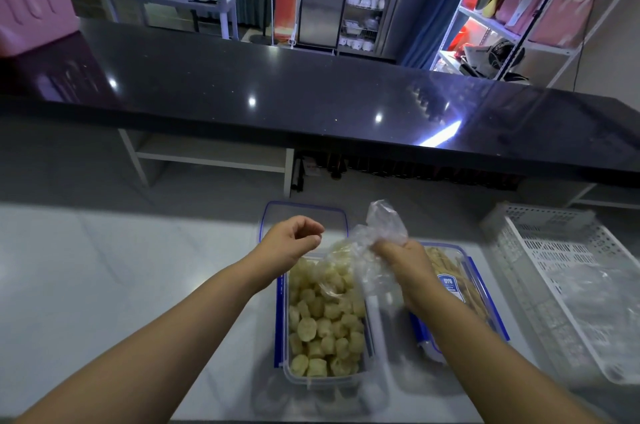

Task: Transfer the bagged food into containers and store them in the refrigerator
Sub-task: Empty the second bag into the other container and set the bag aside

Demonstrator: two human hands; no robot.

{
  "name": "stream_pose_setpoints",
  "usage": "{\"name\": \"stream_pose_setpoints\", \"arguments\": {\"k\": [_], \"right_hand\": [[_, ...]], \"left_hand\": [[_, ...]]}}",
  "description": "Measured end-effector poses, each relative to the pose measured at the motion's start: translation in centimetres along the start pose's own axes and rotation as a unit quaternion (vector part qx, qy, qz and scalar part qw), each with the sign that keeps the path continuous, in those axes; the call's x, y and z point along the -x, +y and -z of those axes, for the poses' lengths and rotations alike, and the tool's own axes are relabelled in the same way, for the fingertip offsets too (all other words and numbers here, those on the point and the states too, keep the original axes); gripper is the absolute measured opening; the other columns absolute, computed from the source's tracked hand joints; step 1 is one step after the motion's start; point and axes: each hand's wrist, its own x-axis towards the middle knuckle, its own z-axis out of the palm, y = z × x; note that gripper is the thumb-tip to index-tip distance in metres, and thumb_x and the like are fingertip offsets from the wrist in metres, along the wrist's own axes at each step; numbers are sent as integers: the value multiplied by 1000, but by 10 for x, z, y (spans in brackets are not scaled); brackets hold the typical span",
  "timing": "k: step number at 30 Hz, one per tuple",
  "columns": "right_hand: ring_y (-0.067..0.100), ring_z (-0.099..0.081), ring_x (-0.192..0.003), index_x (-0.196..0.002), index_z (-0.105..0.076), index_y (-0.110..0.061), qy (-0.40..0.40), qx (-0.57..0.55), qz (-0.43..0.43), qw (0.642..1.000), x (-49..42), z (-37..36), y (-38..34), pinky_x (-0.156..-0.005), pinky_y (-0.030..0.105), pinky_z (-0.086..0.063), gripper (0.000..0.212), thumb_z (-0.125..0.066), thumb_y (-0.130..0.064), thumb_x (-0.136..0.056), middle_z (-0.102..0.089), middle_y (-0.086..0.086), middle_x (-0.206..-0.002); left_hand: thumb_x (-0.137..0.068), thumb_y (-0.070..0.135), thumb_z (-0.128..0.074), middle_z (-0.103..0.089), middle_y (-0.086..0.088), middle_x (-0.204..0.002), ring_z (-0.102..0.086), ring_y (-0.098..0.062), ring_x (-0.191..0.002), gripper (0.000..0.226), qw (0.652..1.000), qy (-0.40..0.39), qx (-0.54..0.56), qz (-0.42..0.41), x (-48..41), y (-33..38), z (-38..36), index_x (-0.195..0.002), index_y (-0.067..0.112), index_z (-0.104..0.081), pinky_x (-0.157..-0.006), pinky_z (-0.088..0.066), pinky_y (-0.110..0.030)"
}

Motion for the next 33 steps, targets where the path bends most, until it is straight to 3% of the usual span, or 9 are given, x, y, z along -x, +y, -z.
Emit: {"name": "stream_pose_setpoints", "arguments": {"k": [5,11,19,25,28,30,33], "right_hand": [[22,-53,-61,-60,-64,-13,29,1,-31,999,-2,4,3,-56,33,-44,12,-62,-11,-72,-56,6,-63],[22,-50,-53,-54,-59,-10,32,-37,-75,996,8,-4,8,-50,28,-40,22,-54,1,-73,-53,6,-55],[22,-50,-52,-68,-57,-7,65,-138,-111,982,18,-2,13,-50,28,-40,18,-47,0,-81,-51,8,-59],[24,-56,-57,-76,-62,-6,89,-194,-100,972,25,13,24,-56,31,-45,16,-47,0,-80,-57,10,-65],[29,-65,-69,-83,-67,-6,109,-179,-87,974,29,31,31,-64,40,-52,13,-55,-5,-79,-69,12,-74],[34,-67,-76,-93,-66,-5,118,-199,-91,969,28,46,35,-66,45,-54,17,-57,-7,-79,-70,16,-83],[35,-66,-74,-96,-65,-3,146,-207,-97,963,22,74,37,-62,40,-54,20,-57,-8,-78,-69,18,-82]], "left_hand": [[-97,22,-40,-62,8,-114,-52,-3,-106,26,999,-20,-20,18,0,-3,-1,-113,23,-61,-74,-38,-13],[-100,27,-34,-57,10,-115,-47,-1,-102,31,998,-42,-23,31,-5,-7,0,-118,22,-58,-77,-36,-21],[-100,29,-34,-58,16,-107,-47,11,-93,33,998,-59,-16,14,-12,-11,2,-116,20,-60,-70,-35,-12],[-90,38,-52,-62,16,-114,-55,10,-98,19,991,-130,21,-34,-13,3,-21,-108,37,-59,-73,-43,-9],[-71,54,-66,-56,24,-118,-49,12,-104,50,977,-199,-51,-48,-12,8,-44,-117,44,-51,-79,-44,-12],[-66,48,-71,-56,22,-115,-52,10,-100,61,966,-208,-138,-70,-16,10,-64,-122,41,-48,-77,-44,-9],[-73,26,-71,-63,15,-94,-60,-1,-82,36,962,-167,-193,-93,-27,16,-96,-105,34,-58,-78,-49,-24]]}}
